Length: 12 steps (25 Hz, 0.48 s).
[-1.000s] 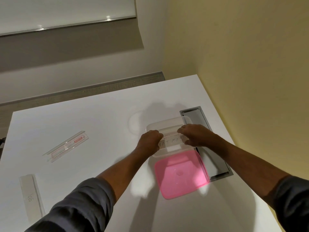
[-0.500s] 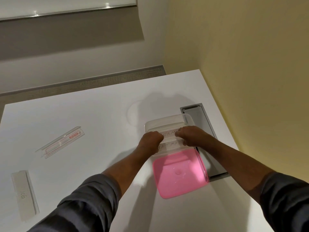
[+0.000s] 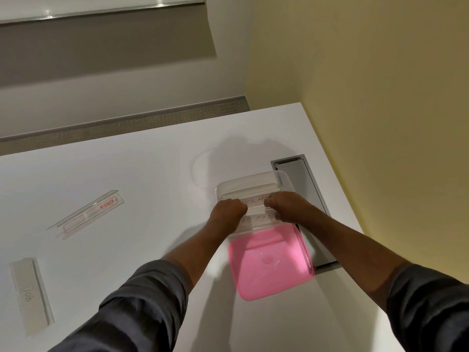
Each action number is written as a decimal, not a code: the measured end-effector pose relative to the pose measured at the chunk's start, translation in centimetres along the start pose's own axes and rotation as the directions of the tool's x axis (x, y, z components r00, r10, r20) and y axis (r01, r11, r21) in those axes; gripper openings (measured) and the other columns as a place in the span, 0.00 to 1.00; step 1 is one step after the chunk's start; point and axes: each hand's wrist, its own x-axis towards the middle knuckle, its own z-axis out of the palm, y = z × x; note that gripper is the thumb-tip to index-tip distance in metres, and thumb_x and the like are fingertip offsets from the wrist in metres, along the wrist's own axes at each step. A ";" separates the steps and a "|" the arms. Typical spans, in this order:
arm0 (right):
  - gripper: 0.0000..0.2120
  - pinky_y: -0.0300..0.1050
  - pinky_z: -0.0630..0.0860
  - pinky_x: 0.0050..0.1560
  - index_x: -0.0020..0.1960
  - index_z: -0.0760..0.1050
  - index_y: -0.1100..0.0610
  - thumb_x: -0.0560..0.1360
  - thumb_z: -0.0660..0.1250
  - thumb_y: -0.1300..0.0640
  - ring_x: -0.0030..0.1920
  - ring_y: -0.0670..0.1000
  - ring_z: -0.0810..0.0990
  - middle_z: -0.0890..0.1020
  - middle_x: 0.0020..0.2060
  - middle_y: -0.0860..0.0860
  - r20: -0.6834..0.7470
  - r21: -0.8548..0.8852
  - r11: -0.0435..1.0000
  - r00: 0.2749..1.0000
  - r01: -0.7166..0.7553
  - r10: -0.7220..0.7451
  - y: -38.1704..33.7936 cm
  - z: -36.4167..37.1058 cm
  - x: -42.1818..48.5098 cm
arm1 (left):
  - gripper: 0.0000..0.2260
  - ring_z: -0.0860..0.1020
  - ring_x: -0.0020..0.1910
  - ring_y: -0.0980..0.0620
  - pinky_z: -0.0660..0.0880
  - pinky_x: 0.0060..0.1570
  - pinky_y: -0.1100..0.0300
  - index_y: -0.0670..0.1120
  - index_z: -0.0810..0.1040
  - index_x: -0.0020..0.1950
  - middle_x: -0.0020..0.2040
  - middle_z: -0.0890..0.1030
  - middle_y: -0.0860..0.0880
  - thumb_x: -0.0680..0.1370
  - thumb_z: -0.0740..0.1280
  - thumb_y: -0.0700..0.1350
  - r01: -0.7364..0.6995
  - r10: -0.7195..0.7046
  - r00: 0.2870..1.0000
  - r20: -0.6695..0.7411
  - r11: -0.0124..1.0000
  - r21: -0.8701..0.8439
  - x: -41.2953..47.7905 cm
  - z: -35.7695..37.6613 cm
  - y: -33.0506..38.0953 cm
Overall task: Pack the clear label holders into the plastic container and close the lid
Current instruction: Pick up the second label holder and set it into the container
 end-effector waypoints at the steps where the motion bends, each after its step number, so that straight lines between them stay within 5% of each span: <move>1: 0.19 0.52 0.82 0.61 0.67 0.80 0.58 0.77 0.70 0.65 0.66 0.56 0.83 0.84 0.65 0.55 -0.004 0.005 1.000 1.000 -0.004 0.004 -0.1 0.0 0.0 | 0.09 0.85 0.56 0.39 0.81 0.51 0.49 0.43 0.82 0.59 0.57 0.85 0.43 0.80 0.67 0.36 0.001 -0.001 1.000 0.011 1.000 0.001 0.0 -0.1 0.0; 4: 0.18 0.52 0.82 0.63 0.68 0.81 0.58 0.79 0.69 0.67 0.66 0.56 0.83 0.84 0.65 0.55 -0.020 0.041 0.999 0.999 -0.032 0.033 -0.1 0.2 0.0 | 0.15 0.83 0.63 0.41 0.81 0.58 0.47 0.44 0.81 0.66 0.62 0.84 0.43 0.80 0.71 0.39 -0.002 0.004 0.999 0.039 0.998 -0.055 0.1 -0.4 -0.5; 7: 0.21 0.53 0.81 0.65 0.70 0.80 0.57 0.78 0.71 0.67 0.67 0.56 0.82 0.83 0.67 0.54 -0.032 0.107 0.991 0.996 -0.077 0.080 -0.2 -0.4 -0.4 | 0.22 0.81 0.67 0.43 0.79 0.63 0.47 0.47 0.79 0.74 0.67 0.83 0.45 0.80 0.74 0.44 0.000 -0.027 0.996 -0.090 0.956 -0.293 -1.1 -1.0 -1.4; 12: 0.22 0.56 0.81 0.64 0.69 0.82 0.58 0.76 0.75 0.64 0.64 0.57 0.84 0.85 0.64 0.56 -0.142 0.378 0.917 0.971 -0.126 0.192 -1.5 -2.5 -1.4 | 0.11 0.87 0.51 0.47 0.82 0.54 0.50 0.47 0.87 0.63 0.53 0.89 0.48 0.81 0.72 0.43 0.053 -0.387 0.841 -0.378 0.754 -0.655 -5.8 -2.4 -3.3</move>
